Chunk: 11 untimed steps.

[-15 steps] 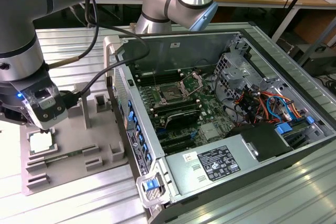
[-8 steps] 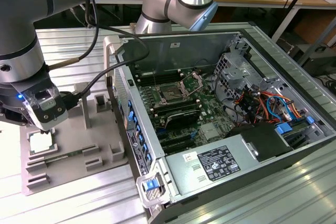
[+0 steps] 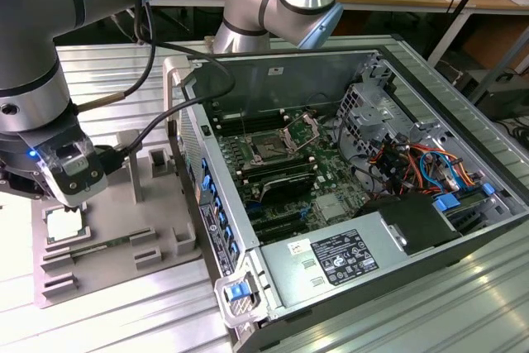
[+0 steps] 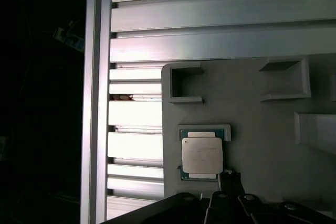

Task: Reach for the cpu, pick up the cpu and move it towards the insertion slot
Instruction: 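Reach for the cpu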

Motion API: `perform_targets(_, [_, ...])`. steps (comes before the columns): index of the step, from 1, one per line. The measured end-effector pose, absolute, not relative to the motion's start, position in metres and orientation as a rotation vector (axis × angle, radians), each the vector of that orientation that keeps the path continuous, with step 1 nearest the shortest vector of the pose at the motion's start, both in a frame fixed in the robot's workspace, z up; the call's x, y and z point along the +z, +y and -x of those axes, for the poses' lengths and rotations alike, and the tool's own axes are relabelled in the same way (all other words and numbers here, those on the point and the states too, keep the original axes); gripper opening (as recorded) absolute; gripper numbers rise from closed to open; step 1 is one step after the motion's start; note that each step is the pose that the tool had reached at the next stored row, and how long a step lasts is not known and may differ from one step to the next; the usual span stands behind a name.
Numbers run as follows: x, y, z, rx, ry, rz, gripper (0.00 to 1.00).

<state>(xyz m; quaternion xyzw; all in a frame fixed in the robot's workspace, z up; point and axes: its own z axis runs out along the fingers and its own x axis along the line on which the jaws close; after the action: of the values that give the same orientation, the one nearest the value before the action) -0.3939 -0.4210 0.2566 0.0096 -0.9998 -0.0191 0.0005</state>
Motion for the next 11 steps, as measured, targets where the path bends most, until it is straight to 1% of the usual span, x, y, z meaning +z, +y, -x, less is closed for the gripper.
perform_targets(11, [0.2541,-0.421,0.3939,-0.06,-3.14,-0.03,0.11])
